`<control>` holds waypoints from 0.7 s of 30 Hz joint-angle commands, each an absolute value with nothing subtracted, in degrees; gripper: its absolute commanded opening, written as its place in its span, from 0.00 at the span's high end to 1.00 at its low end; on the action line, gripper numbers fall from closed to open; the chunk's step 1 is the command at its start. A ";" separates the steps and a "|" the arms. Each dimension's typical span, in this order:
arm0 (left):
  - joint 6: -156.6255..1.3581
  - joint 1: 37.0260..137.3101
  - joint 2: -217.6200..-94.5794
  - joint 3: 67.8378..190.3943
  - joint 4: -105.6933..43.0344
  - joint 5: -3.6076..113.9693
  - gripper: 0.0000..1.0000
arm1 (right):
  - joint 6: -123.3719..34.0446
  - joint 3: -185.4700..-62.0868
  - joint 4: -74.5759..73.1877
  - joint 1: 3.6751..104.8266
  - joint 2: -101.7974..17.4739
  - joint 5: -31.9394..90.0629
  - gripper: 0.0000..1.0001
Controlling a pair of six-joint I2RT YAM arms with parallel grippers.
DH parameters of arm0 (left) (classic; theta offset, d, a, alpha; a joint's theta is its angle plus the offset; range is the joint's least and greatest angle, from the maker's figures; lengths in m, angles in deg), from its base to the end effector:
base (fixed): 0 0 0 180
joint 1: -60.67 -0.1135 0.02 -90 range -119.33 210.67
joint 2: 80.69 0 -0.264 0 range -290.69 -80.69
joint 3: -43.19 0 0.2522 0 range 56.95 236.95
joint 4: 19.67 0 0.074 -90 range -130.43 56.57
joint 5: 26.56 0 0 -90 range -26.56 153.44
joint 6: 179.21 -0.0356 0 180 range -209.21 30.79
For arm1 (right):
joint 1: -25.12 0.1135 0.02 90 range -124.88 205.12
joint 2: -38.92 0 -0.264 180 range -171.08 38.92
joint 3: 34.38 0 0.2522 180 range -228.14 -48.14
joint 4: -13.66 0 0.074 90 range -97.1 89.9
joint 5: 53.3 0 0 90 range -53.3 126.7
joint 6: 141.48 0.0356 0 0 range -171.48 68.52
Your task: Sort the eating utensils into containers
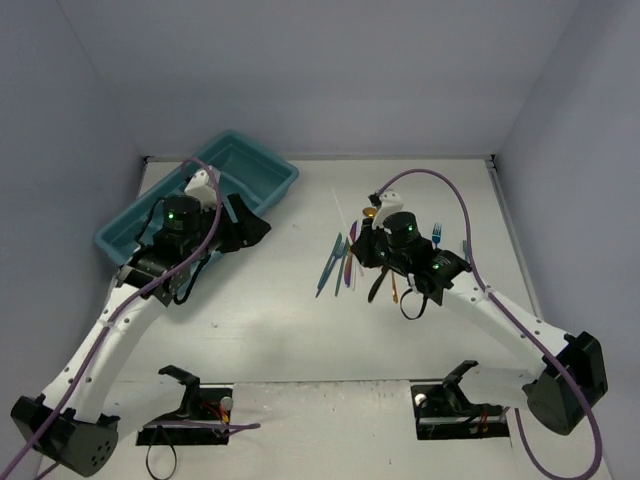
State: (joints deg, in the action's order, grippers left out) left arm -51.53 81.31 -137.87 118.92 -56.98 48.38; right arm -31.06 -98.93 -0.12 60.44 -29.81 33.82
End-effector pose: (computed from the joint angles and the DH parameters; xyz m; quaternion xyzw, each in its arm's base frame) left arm 0.2013 -0.0857 0.3807 -0.0439 0.8083 -0.3744 0.4523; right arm 0.2274 0.1633 0.3074 -0.1195 0.7998 0.2928 0.5102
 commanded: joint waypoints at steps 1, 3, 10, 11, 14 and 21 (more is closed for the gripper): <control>-46.59 88.79 -141.98 124.06 -48.22 53.86 0.41 | -33.07 -102.48 4.68 65.55 -26.30 32.26 1.00; -46.05 91.72 -144.14 125.02 -46.74 56.10 0.41 | -32.60 -102.60 5.82 66.99 -25.84 31.82 1.00; -42.43 98.57 -149.17 125.41 -40.32 63.74 0.41 | -31.10 -104.08 8.41 69.54 -25.46 30.90 1.00; -42.19 99.02 -149.71 125.52 -39.94 64.69 0.41 | -30.91 -104.22 8.70 69.77 -25.50 30.90 1.00; -42.37 100.88 -151.33 126.65 -39.72 66.80 0.42 | -30.56 -104.39 9.40 70.14 -25.42 30.44 1.00; -42.01 103.30 -154.44 127.43 -37.99 68.10 0.42 | -30.12 -104.31 10.63 71.18 -25.24 29.85 1.00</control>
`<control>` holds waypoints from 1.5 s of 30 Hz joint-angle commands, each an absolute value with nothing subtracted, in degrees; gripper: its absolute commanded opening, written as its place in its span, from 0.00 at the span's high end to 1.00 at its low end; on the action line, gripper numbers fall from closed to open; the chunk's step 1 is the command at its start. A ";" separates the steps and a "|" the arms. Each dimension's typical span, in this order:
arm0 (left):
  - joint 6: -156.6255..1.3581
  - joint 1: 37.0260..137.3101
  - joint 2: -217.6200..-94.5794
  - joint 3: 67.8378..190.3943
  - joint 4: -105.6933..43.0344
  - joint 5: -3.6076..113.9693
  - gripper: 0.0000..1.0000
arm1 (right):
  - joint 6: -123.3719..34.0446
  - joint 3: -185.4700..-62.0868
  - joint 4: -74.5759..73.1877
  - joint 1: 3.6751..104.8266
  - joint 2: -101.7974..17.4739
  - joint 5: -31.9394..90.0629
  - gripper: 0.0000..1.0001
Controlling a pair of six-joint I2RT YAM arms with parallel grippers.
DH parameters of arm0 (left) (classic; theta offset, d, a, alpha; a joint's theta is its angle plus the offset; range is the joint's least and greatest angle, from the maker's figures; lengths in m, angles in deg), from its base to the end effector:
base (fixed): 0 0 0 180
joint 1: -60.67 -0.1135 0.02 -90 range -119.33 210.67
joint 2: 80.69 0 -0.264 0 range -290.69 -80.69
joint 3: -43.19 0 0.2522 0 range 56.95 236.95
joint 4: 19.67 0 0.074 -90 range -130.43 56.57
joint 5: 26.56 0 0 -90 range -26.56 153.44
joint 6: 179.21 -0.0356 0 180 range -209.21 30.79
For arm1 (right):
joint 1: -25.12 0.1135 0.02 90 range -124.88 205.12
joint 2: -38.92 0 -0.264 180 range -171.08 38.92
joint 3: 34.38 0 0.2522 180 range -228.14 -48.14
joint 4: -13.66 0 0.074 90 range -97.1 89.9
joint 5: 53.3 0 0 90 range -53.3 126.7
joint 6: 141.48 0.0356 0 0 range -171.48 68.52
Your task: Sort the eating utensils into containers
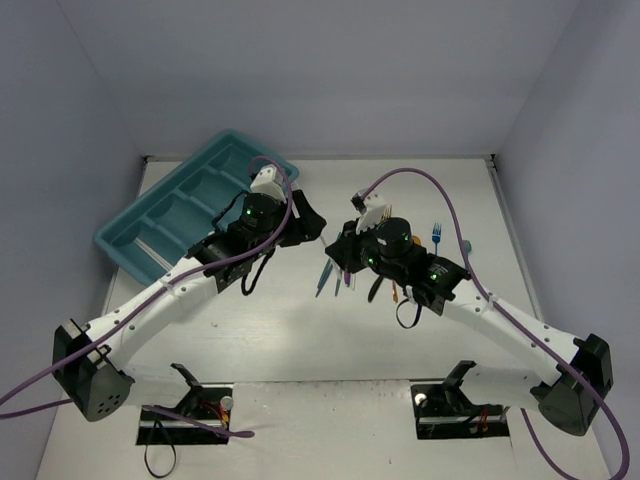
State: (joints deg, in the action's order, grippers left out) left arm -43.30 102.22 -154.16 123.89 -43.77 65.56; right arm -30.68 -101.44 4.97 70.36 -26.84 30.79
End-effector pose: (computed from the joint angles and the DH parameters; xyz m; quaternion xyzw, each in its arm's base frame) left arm 0.2253 -0.1980 0.3665 -0.0416 0.8020 -0.4010 0.4407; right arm 0.1891 0.1959 0.3459 -0.1920 0.7260 0.3917 0.5316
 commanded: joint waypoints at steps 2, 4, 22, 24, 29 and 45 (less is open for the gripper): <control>-41.55 103.74 -154.93 127.23 -37.30 68.33 0.43 | -30.12 -104.39 10.89 71.47 -25.36 29.85 1.00; -41.35 104.43 -155.12 127.10 -36.99 68.87 0.48 | -30.12 -104.33 11.27 71.67 -25.49 29.85 1.00; -40.68 103.75 -151.47 126.29 -46.75 78.18 1.00 | -28.10 -101.40 12.01 72.16 -25.21 34.49 0.38; -41.08 101.12 -150.16 126.28 -50.08 78.77 1.00 | -27.59 -100.90 10.97 72.04 -24.93 37.02 0.32; -43.66 84.92 -146.09 123.87 -56.48 75.69 1.00 | -27.66 -100.06 6.91 71.65 -24.48 44.34 0.30; -55.80 44.93 -163.43 129.35 -63.05 66.43 0.99 | -26.29 -95.29 1.36 67.73 -29.81 47.69 0.30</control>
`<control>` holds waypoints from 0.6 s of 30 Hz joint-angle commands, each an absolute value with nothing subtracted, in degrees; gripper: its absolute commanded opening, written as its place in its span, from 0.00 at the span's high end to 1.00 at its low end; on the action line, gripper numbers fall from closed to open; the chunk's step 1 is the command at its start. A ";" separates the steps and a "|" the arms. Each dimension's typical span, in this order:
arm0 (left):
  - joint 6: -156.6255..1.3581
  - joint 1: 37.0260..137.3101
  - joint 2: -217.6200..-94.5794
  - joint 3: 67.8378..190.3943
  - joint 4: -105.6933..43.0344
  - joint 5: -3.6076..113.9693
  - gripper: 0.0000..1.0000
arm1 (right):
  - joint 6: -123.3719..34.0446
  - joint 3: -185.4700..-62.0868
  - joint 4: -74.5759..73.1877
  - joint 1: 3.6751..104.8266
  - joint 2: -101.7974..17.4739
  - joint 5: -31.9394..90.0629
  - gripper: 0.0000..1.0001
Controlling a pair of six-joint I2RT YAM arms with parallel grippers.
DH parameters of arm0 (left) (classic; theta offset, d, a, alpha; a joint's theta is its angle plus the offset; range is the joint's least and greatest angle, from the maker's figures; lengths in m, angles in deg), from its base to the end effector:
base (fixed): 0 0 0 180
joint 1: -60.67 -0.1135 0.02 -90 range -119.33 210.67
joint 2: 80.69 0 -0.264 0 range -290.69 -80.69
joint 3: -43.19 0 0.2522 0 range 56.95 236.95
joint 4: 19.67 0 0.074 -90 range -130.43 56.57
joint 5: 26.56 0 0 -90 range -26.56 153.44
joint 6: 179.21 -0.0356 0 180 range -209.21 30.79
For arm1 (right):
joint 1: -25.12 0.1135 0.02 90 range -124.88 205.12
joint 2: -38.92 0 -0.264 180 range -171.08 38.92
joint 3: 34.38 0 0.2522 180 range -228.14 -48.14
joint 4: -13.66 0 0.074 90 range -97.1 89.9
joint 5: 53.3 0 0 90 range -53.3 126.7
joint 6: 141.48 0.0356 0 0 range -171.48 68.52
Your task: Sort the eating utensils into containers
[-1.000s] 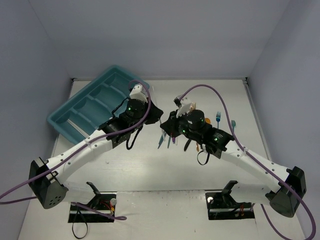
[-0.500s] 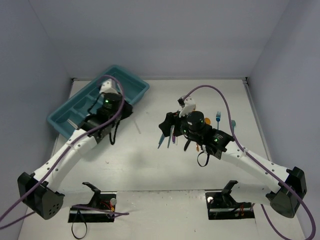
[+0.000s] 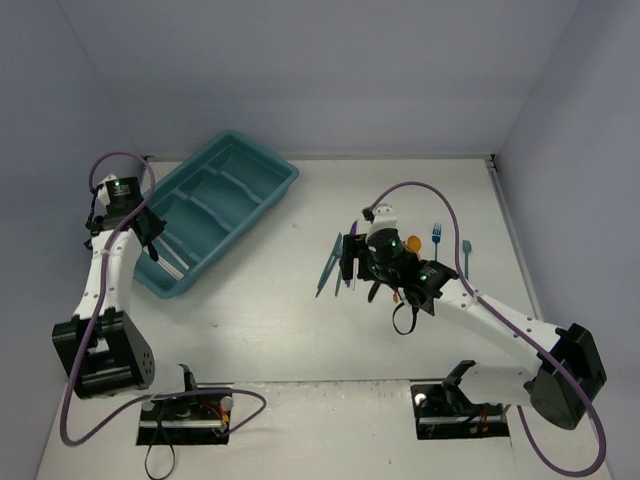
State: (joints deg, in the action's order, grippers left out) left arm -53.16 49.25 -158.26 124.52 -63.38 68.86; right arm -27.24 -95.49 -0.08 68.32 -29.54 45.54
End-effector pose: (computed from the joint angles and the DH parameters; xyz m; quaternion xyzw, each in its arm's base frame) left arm 0.2921 0.0624 0.3176 -0.3826 0.8205 -0.0483 0.4220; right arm 0.2043 0.1843 0.2875 -0.0924 0.8181 0.2603 0.5045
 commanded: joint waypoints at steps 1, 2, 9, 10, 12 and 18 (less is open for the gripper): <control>-55.93 44.00 -165.96 130.15 -63.13 65.91 0.98 | -26.32 -94.95 1.26 67.47 -29.84 47.74 0.30; -55.99 43.00 -167.98 131.22 -63.33 65.29 0.96 | -26.25 -94.64 1.13 67.22 -29.90 47.86 0.30; -55.77 41.90 -171.99 133.53 -65.47 66.75 0.68 | -24.92 -93.00 0.82 65.19 -31.12 48.96 0.30; -55.73 41.86 -171.54 133.32 -65.51 67.07 0.60 | -24.48 -92.80 0.78 64.83 -31.84 49.00 0.30; -55.81 41.86 -169.87 132.99 -65.65 67.82 0.48 | -23.53 -92.86 0.62 63.94 -33.80 48.55 0.30; -55.26 42.62 -159.23 131.65 -66.37 63.05 0.38 | -20.87 -94.53 0.78 63.59 -39.32 50.23 0.38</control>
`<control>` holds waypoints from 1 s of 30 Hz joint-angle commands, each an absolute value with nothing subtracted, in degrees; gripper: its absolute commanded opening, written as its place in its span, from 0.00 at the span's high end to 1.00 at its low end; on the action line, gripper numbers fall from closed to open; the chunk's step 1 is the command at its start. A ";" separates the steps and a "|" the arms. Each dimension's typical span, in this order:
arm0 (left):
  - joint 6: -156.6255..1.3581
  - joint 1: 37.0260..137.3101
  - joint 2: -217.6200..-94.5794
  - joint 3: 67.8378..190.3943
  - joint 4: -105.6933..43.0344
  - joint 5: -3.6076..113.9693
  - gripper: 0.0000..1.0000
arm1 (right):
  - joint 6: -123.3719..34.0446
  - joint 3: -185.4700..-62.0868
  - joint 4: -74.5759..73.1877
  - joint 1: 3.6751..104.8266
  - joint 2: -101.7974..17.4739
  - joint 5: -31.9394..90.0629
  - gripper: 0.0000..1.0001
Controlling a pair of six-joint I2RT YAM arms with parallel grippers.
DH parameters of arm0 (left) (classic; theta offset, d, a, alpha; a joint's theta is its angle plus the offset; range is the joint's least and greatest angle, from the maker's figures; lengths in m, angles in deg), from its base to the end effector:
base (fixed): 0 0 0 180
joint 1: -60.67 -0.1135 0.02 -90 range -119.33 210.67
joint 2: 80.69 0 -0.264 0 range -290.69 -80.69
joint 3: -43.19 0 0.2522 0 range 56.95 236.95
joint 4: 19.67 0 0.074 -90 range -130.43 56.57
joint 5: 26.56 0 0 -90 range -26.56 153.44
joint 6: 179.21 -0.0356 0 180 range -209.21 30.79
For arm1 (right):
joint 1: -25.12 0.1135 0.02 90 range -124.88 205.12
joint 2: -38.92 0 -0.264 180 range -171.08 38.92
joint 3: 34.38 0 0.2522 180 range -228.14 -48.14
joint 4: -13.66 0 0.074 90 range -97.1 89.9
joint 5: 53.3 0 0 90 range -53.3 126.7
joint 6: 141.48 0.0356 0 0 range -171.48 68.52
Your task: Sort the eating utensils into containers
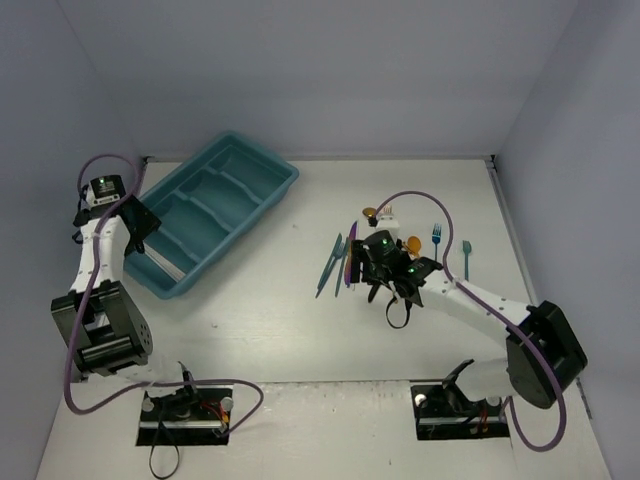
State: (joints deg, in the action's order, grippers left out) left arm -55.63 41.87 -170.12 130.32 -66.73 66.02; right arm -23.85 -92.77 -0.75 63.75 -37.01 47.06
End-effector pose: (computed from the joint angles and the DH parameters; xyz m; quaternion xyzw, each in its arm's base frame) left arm 0.3220 0.1113 0.2842 -0.4208 0.8378 -0.0237 0.3470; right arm 0.2296 0.1753 0.2359 -0.0399 0.8710 0.1980 0.4478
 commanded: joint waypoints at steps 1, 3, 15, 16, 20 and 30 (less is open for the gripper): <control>-55.12 43.32 -157.27 130.82 -66.28 61.14 0.38 | -20.31 -94.85 0.78 63.45 -40.25 50.65 0.40; -55.55 45.57 -152.12 129.53 -66.22 58.99 0.38 | -19.47 -95.47 0.78 63.23 -41.80 51.47 0.44; -66.16 63.02 -133.91 120.20 -66.30 56.36 0.37 | -17.67 -99.86 1.82 62.66 -52.32 52.94 0.66; -67.03 63.38 -133.32 119.38 -66.30 56.28 0.37 | -17.51 -100.12 1.96 62.61 -52.90 53.00 0.66; -68.29 64.42 -132.50 116.40 -65.82 56.11 0.37 | -17.19 -101.40 2.20 62.48 -55.50 52.99 0.66; -67.24 65.80 -131.71 109.48 -62.00 55.67 0.37 | -17.16 -102.49 2.36 61.88 -59.88 53.75 0.69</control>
